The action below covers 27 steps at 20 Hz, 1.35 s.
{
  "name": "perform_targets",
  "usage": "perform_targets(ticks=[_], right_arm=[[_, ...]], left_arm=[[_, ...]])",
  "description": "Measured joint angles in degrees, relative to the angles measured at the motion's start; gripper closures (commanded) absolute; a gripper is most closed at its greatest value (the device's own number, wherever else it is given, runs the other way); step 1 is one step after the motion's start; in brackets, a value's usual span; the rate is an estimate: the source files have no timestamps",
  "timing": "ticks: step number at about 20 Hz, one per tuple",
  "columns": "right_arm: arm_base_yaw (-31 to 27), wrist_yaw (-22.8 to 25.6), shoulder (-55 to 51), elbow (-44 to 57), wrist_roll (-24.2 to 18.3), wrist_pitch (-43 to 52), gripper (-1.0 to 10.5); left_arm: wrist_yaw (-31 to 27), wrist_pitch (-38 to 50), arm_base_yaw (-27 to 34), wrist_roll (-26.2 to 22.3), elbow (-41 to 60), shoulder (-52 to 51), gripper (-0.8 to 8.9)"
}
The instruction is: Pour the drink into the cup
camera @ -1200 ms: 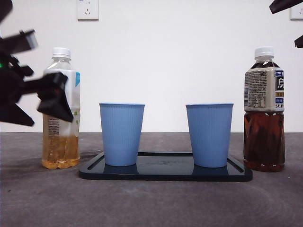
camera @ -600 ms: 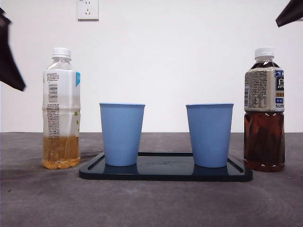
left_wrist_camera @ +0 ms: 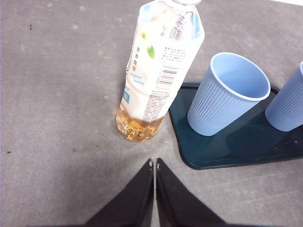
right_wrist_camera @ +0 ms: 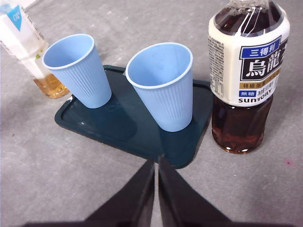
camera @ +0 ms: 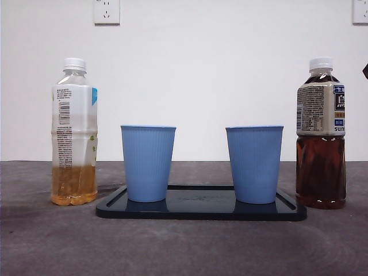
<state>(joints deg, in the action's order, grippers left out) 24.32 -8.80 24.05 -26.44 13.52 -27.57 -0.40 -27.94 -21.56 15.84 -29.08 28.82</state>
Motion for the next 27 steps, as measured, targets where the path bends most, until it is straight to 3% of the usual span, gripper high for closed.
perform_targets(ticks=[14, 17, 21, 24, 27], right_arm=[[0.0, -0.07, -0.02, 0.0, 0.0, 1.25, 9.4], [0.0, -0.07, -0.02, 0.0, 0.0, 1.25, 9.4], [0.0, -0.07, -0.02, 0.0, 0.0, 1.25, 9.4], [0.0, -0.07, -0.02, 0.0, 0.0, 1.25, 9.4], [0.0, -0.09, -0.02, 0.0, 0.0, 1.25, 9.4]], left_arm=[[0.0, 0.0, 0.0, -0.04, 0.0, -0.15, 8.07], [-0.02, 0.81, 2.49, -7.08, 0.04, -3.43, 8.07], [-0.07, 14.23, 10.19, -19.41, 6.16, -10.1, 8.07], [-0.07, 21.81, 14.4, -22.73, 14.4, -15.65, 8.07], [-0.07, 23.37, 17.25, -23.5, 20.06, -19.93, 8.07]])
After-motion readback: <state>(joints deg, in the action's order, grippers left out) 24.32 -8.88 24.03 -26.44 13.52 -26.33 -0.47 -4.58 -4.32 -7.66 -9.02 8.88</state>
